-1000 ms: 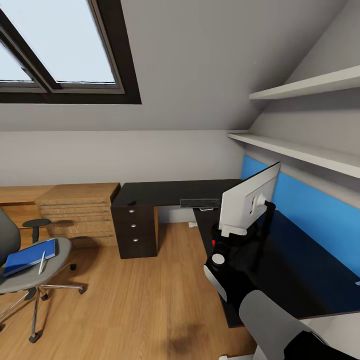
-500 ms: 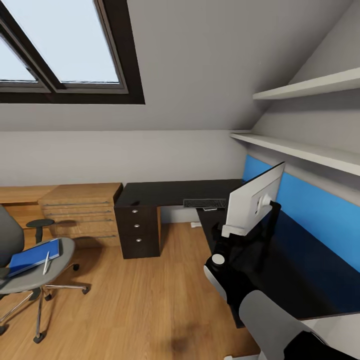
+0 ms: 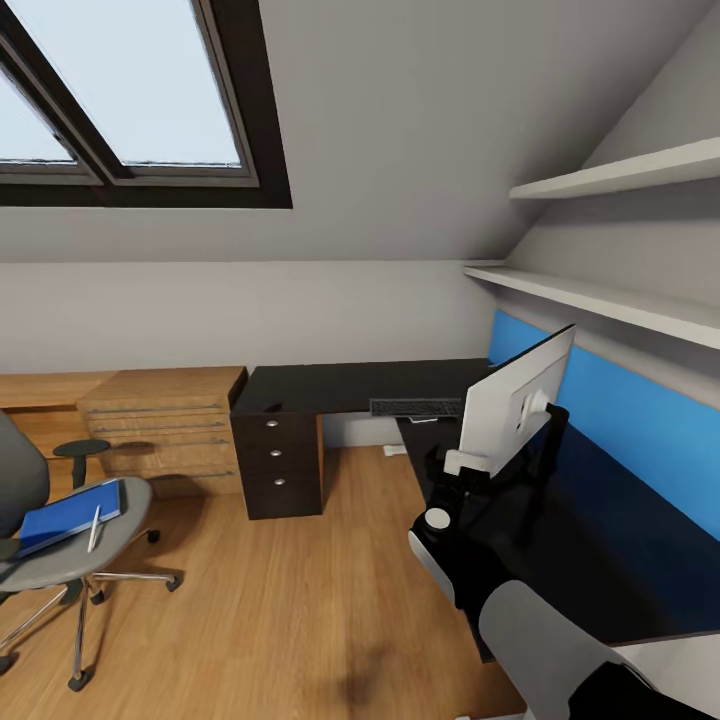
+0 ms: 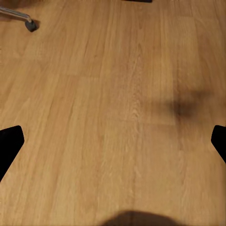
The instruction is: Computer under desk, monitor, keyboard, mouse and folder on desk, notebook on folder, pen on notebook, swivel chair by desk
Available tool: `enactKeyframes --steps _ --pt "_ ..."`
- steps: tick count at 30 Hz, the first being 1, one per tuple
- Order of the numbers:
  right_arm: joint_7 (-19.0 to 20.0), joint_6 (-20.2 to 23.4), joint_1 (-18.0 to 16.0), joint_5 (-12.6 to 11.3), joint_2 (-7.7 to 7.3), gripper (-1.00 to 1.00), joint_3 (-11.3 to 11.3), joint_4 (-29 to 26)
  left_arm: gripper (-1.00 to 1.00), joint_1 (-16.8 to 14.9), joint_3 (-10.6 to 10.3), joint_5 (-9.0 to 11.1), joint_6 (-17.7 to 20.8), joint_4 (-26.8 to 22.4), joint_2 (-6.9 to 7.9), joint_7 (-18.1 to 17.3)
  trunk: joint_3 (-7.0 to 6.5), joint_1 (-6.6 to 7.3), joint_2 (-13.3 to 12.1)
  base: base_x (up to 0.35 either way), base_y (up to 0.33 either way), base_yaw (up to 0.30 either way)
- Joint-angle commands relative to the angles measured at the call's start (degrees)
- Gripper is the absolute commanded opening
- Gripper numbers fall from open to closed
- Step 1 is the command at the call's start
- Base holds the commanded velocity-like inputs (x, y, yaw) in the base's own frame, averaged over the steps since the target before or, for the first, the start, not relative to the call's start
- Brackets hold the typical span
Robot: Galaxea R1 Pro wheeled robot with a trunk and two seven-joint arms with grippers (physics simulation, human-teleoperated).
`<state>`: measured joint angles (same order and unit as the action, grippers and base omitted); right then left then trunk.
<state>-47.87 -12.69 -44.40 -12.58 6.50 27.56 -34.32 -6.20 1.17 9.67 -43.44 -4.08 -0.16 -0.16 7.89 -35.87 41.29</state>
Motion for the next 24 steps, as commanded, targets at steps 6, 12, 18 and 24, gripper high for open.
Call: enactKeyframes --steps 6,12,18,24 --pt "-0.3 -0.3 0.1 -0.6 -0.08 1.0 0.4 0.0 1.0 0.0 0.1 0.1 -0.2 0.0 -0.01 -0.1 0.09 -0.02 0.1 0.051 0.056 0.0" --pt "-0.3 -0.3 0.6 -0.5 -0.08 1.0 0.4 0.0 1.0 0.0 0.1 0.1 -0.2 0.0 -0.01 0.0 0.09 -0.02 0.1 0.048 0.056 0.0" --pt "-0.3 -0.3 0.7 -0.4 -0.09 1.0 0.4 0.0 1.0 0.0 0.1 0.1 -0.2 0.0 -0.01 0.0 0.09 -0.02 0.1 0.012 0.014 0.0" --pt "-0.3 -0.3 0.7 -0.4 -0.09 1.0 0.4 0.0 1.0 0.0 0.1 0.1 -0.2 0.0 -0.01 0.0 0.09 -0.02 0.1 0.003 0.004 0.0"
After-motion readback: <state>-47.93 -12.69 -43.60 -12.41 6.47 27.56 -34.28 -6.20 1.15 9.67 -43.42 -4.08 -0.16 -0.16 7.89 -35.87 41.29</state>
